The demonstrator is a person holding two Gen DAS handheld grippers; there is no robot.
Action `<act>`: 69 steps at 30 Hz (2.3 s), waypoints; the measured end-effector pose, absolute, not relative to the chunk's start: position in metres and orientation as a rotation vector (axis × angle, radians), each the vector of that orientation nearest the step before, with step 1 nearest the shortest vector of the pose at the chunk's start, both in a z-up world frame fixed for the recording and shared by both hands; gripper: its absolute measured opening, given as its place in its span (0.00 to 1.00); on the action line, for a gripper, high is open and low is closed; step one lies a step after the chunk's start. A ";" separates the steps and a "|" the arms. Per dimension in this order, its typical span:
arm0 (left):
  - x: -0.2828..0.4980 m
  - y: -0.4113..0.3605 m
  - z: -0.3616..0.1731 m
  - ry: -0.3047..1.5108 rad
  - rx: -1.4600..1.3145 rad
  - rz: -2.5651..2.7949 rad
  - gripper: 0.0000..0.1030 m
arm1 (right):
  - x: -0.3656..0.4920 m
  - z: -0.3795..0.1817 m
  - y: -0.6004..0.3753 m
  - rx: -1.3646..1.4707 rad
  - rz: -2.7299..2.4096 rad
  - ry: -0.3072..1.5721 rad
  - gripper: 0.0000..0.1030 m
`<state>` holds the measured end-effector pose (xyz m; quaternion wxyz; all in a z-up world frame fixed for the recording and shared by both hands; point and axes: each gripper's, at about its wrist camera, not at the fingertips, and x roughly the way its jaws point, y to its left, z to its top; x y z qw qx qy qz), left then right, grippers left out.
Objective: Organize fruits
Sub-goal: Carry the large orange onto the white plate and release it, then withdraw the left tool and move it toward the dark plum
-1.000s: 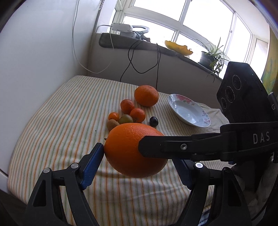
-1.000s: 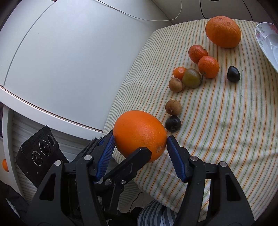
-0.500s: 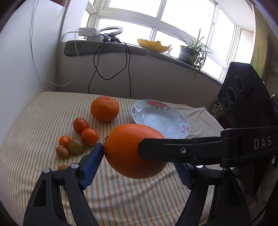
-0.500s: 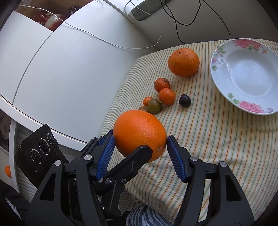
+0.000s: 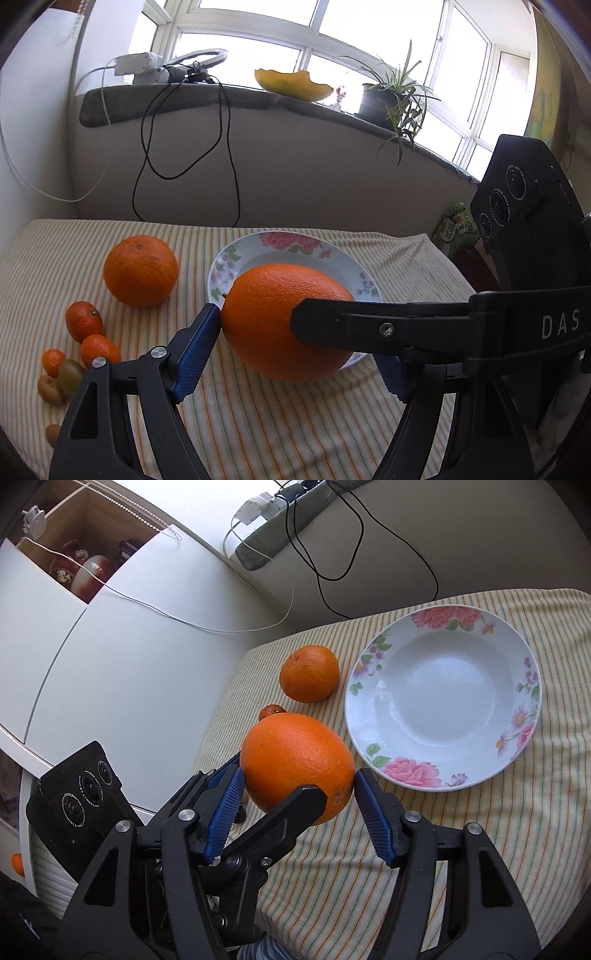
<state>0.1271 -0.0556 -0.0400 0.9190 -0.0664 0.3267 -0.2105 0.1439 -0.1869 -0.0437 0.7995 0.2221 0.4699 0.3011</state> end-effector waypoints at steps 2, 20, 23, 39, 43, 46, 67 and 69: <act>0.139 -0.063 -0.043 0.684 -0.137 -0.441 0.76 | 0.154 -0.046 -0.195 0.482 0.630 1.007 0.63; 0.207 -0.098 -0.071 0.806 -0.109 -0.442 0.76 | 0.230 -0.081 -0.244 0.538 0.563 1.049 0.63; 0.210 -0.099 -0.071 0.811 -0.114 -0.441 0.76 | 0.235 -0.085 -0.245 0.527 0.554 1.054 0.63; 0.189 -0.090 -0.049 0.757 -0.078 -0.406 0.76 | 0.226 -0.060 -0.256 0.453 0.458 0.948 0.76; 0.178 -0.079 -0.041 0.738 -0.094 -0.392 0.76 | 0.216 -0.049 -0.263 0.446 0.440 0.909 0.76; 0.168 -0.072 -0.038 0.723 -0.109 -0.394 0.76 | 0.204 -0.041 -0.267 0.437 0.423 0.872 0.76; 0.072 0.016 -0.021 0.631 -0.166 -0.303 0.76 | 0.109 0.003 -0.234 0.247 0.427 0.690 0.90; 0.063 0.028 -0.021 0.623 -0.162 -0.276 0.76 | 0.099 0.006 -0.225 0.191 0.422 0.673 0.90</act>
